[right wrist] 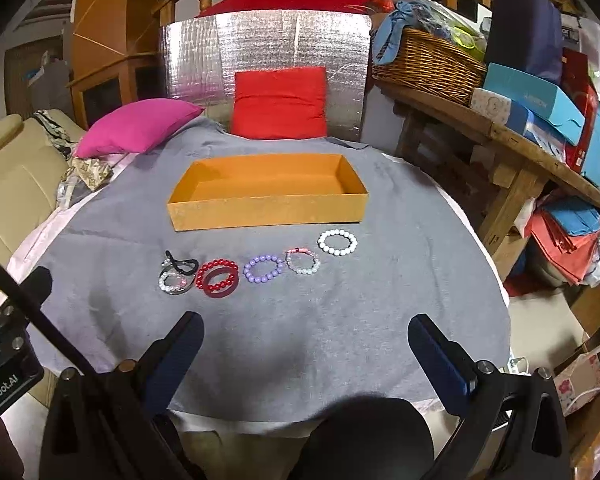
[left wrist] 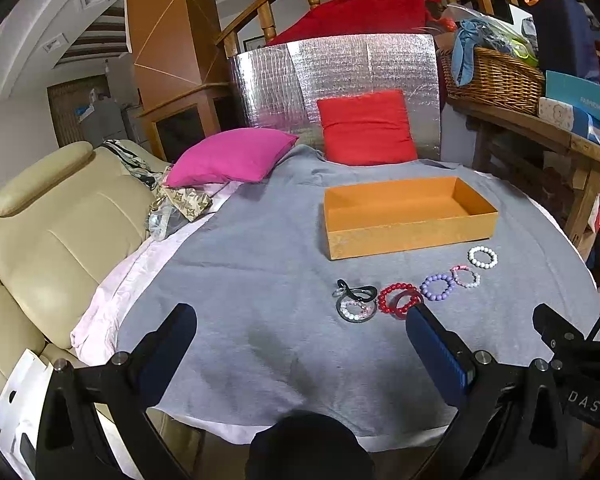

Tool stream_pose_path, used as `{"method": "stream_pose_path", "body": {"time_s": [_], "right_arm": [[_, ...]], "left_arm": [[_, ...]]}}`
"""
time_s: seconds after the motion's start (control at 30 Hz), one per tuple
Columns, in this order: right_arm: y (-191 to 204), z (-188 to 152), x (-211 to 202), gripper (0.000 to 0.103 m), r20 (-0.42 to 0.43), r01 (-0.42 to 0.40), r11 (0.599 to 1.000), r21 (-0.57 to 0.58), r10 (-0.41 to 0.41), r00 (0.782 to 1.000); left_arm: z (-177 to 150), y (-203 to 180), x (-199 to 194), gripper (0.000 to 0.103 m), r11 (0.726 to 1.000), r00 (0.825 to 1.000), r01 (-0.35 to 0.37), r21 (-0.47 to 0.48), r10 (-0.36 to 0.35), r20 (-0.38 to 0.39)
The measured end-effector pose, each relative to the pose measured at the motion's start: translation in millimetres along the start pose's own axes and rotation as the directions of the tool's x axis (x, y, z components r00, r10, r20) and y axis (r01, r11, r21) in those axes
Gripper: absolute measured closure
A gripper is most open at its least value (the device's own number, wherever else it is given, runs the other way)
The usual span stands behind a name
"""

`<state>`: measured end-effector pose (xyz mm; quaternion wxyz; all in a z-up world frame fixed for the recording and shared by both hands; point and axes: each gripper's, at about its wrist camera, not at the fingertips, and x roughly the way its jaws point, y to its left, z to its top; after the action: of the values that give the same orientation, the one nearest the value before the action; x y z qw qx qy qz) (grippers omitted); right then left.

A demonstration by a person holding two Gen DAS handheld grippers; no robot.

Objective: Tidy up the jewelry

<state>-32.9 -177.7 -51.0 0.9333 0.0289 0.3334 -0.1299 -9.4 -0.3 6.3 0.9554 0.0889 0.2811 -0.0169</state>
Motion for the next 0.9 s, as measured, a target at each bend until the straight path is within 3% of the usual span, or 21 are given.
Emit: {"method": "stream_pose_path", "body": {"time_s": [0.3, 0.9], "right_arm": [[-3, 2, -11, 0.000, 0.077, 0.044, 0.999, -0.002, -0.044, 0.996], [-4, 1, -11, 0.000, 0.078, 0.028, 1.000, 0.001, -0.028, 0.997]], "left_arm": [[-2, -4, 3, 0.000, 1.000, 1.000, 0.005, -0.011, -0.005, 0.002], [-5, -6, 7, 0.000, 1.000, 1.000, -0.001, 0.007, 0.001, -0.011]]}}
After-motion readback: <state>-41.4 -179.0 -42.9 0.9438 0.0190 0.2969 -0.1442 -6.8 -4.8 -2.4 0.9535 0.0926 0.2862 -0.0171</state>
